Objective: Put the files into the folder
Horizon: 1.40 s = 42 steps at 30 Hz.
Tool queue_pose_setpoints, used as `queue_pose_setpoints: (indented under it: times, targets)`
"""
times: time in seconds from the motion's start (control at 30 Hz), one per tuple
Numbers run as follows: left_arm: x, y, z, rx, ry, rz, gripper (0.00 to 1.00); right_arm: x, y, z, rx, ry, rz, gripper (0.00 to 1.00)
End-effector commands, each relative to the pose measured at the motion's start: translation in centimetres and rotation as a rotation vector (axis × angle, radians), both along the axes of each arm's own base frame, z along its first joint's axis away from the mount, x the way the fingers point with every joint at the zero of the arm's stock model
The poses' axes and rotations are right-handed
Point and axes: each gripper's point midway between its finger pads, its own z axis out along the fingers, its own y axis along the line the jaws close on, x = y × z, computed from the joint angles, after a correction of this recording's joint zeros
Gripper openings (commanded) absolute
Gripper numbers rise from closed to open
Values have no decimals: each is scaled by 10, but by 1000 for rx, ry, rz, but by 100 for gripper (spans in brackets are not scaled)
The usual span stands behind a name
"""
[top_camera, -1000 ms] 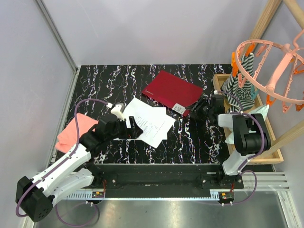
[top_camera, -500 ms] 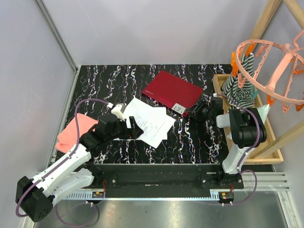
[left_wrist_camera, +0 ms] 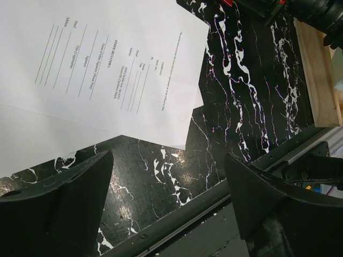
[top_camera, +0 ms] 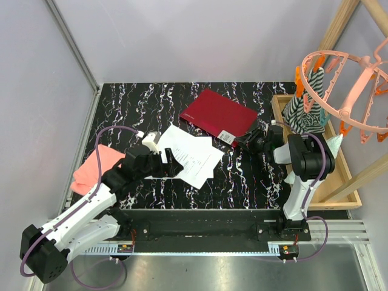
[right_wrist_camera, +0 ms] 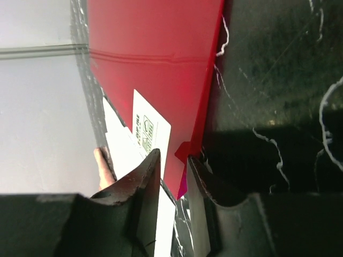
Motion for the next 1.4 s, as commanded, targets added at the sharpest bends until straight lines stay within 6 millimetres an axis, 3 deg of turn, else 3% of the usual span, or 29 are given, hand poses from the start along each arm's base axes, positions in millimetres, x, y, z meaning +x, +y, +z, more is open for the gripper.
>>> queue_pose_setpoints:
  times: [0.0,0.23,0.3,0.4,0.43,0.57,0.67,0.73,0.77,0.8,0.87,1.0,1.03,1.1,1.17,1.2,1.23,1.3,1.33,1.37]
  targets:
    - [8,-14,27,-80,-57,-23,87,20,5,20,90,-119,-21,34]
    - [3,-14,37,-107,-53,-20,87,42,10,32,138,-213,-62,18]
    - [3,-11,37,-101,-54,-5,87,46,17,38,133,-240,-55,0]
    - [7,3,34,-70,-30,84,88,45,23,46,95,-296,-59,0]
    - [4,11,25,-43,23,134,89,39,33,48,81,-310,-43,0]
    - [17,39,26,-1,70,280,90,13,53,55,-32,-397,-13,0]
    - [25,55,23,-14,116,354,92,-2,67,59,-172,-459,23,0]
    - [27,61,20,-39,151,384,92,-5,66,60,-328,-514,21,0]
    - [31,68,19,-64,171,407,92,-14,78,68,-381,-529,54,0]
    - [32,70,18,-75,182,412,92,-11,71,68,-493,-557,40,0]
    - [38,75,16,-108,209,423,91,-17,83,82,-587,-609,72,0]
    - [50,72,15,-163,247,384,90,-22,82,105,-814,-720,69,0]
    - [54,65,24,-203,235,341,90,-22,84,115,-849,-748,60,0]
    - [62,61,32,-234,229,307,90,-24,88,118,-962,-781,84,0]
    - [73,55,53,-271,192,276,92,-24,96,122,-1034,-815,116,0]
    - [78,52,58,-290,206,282,97,-24,95,124,-1112,-838,123,0]
    - [87,51,76,-311,179,289,98,-28,104,125,-1135,-861,142,0]
    - [98,52,86,-346,216,354,99,-29,105,127,-1213,-896,154,0]
    - [110,54,106,-365,190,392,99,-34,112,128,-1224,-927,162,0]
    - [116,55,113,-379,199,418,99,-35,111,128,-1254,-936,153,0]
